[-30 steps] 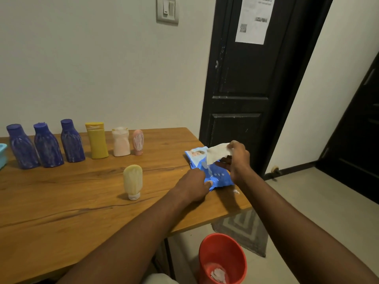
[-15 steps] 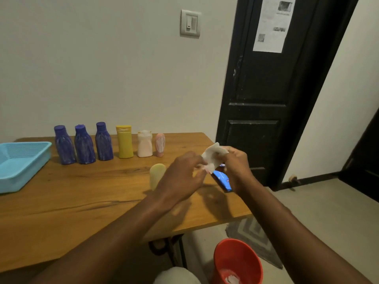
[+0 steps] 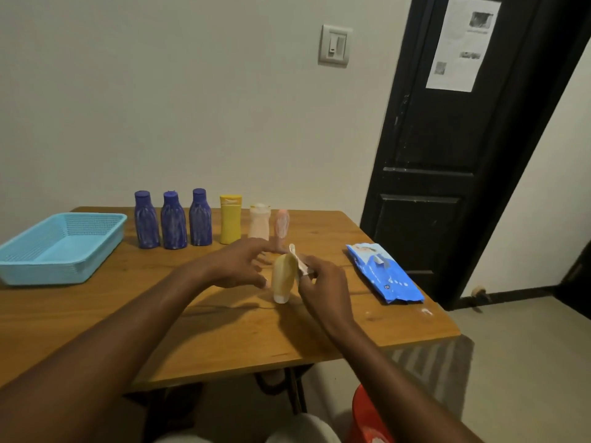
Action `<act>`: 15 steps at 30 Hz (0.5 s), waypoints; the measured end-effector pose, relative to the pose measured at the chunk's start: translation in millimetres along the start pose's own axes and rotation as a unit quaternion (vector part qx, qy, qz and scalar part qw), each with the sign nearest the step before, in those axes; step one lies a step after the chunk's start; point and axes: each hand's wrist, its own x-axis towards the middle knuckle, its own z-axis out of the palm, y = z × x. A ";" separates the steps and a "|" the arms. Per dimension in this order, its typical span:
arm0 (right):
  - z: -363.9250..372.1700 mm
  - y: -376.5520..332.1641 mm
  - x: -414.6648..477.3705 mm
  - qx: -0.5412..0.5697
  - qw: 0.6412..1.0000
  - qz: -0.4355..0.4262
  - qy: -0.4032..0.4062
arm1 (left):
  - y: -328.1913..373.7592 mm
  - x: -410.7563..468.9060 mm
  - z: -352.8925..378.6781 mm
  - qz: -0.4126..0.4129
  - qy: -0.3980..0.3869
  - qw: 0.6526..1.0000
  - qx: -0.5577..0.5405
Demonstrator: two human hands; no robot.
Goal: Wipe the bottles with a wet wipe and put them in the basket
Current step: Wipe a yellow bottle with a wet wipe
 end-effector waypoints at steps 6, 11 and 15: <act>20.2 0.9 -23.2 -0.018 0.999 -0.028 -0.031 | -17.7 -2.3 12.3 0.030 0.045 0.996 -0.076; 32.4 2.2 -29.0 0.007 0.996 -0.027 -0.088 | -25.8 -9.7 21.3 0.031 0.093 0.986 -0.133; 42.1 -4.4 -33.0 0.069 0.991 0.003 -0.116 | -33.2 -13.5 26.6 0.011 0.127 0.979 -0.157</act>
